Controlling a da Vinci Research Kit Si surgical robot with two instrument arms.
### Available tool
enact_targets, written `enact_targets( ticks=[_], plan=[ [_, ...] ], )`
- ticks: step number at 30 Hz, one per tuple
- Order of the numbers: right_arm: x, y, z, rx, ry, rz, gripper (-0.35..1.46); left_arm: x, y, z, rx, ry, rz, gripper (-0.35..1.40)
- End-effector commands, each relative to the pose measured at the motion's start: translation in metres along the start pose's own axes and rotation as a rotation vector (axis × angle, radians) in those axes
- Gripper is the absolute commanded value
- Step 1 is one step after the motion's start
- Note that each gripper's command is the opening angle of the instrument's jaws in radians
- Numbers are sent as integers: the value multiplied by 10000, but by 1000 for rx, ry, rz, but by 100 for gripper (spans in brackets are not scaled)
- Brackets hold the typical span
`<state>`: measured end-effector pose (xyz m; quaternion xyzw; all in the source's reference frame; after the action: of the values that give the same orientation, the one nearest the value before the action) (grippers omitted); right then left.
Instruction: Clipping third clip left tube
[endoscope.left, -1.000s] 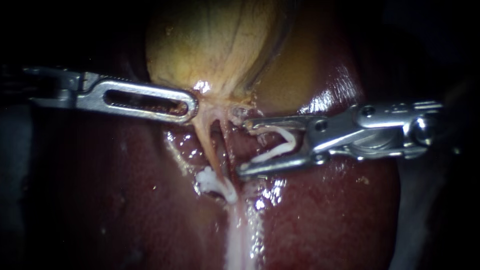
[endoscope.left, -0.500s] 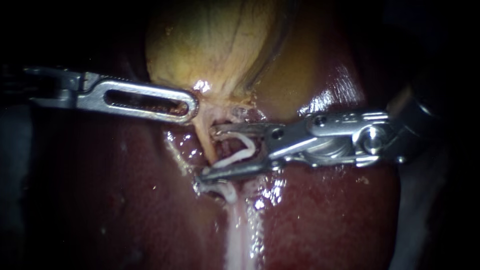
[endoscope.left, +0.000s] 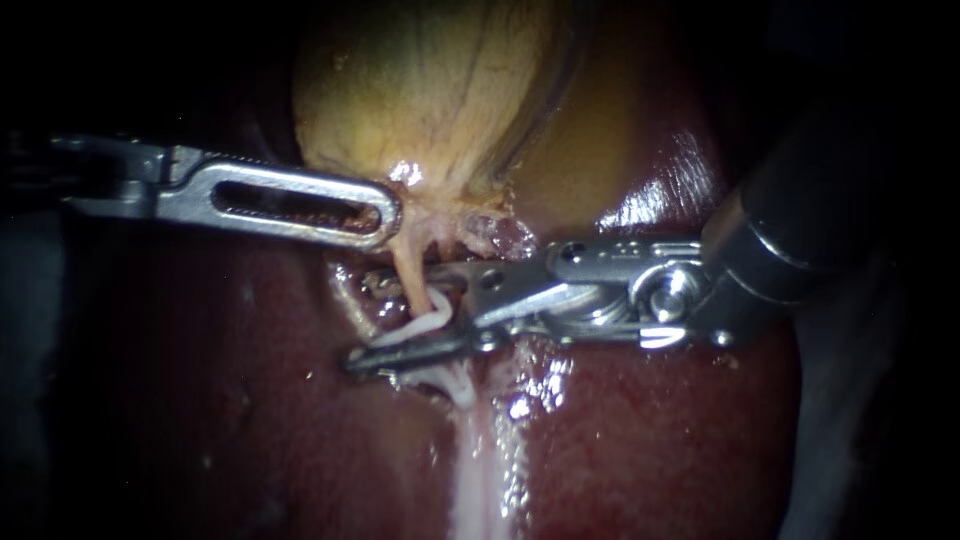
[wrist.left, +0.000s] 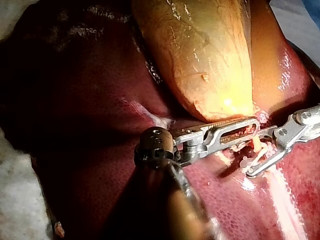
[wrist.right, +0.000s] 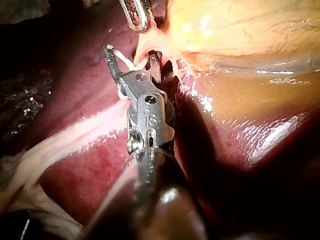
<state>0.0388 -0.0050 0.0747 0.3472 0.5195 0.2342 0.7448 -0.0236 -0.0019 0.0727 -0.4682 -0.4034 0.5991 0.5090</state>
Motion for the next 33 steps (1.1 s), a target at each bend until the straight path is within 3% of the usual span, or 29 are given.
enact_targets(
  ticks=[1,14,22,25,28,29,30,33],
  plan=[
    [1,0,0,4,10,10,48,0,-1,0,0,0,0,-35],
    [26,4,-10,45,93,68,44,-1,-1,2,1,1,0,-35],
    [28,5,-12,48,100,92,40,-1,-1,2,1,1,0,-35],
    [25,4,-16,52,100,127,27,-1,-1,2,1,1,0,-35],
    [23,3,-22,56,100,155,-4,-1,-1,2,1,1,0,-35],
    [22,3,-24,69,96,166,-26,-1,-1,2,1,1,0,-35],
    [21,3,-25,79,93,178,-35,-1,-1,2,1,1,0,-35],
    [21,4,-25,86,92,223,-35,-1,-1,2,1,1,0,-35]
  ],
)
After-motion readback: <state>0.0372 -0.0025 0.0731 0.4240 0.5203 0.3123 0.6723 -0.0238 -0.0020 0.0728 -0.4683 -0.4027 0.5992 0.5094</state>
